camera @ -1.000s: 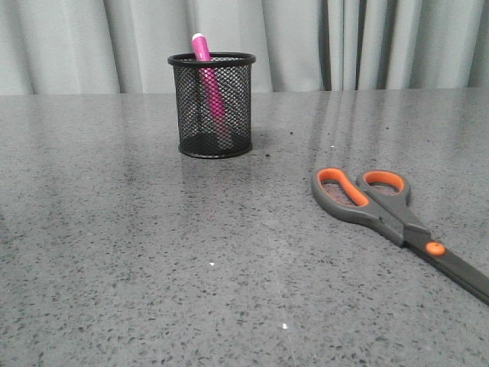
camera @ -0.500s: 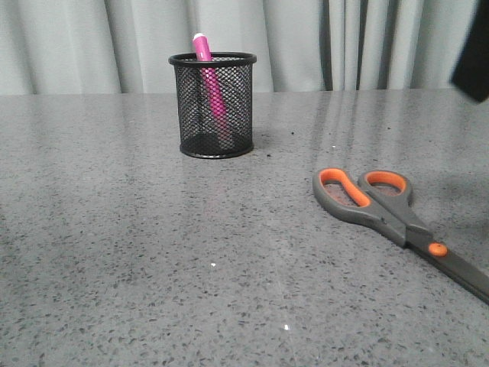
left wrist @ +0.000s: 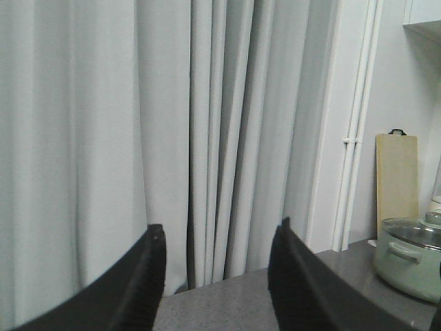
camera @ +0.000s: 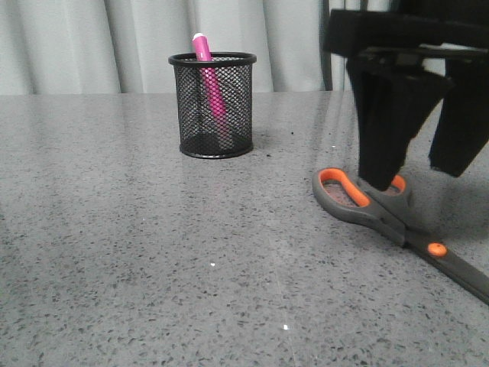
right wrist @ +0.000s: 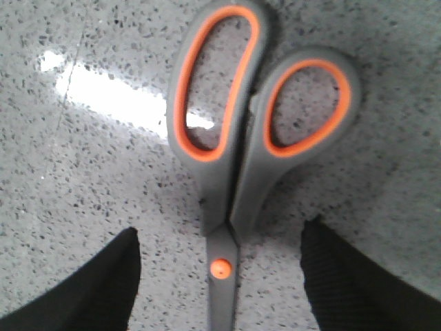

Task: Put pen and scissors into bin
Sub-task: 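Lower the right gripper onto the grey-and-orange scissors and grasp them, then lift the scissors handles-up and carry them over the mesh cup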

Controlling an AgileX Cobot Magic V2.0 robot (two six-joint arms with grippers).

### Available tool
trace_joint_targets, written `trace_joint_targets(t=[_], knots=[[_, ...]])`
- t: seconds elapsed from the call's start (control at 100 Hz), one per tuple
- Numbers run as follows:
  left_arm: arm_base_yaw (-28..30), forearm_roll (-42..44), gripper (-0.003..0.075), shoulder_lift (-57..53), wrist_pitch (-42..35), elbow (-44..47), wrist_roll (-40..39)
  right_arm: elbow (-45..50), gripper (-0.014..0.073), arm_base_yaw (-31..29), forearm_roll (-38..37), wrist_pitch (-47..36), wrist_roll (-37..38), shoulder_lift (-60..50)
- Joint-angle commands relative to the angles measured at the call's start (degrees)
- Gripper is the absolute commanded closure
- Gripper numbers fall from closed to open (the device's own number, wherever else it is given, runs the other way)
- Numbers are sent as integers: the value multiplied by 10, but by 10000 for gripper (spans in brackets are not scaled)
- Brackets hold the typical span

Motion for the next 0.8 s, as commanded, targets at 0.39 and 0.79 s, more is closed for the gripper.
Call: trace_joint_targets(t=[0.39,0.79], knots=[[-4,-6,430,1,-6,-14,-2,-17,148,2,4,-13,3,61],[-4,-6,430,1,4,-14,-2,-21,672,2,-17,-47,7,84]])
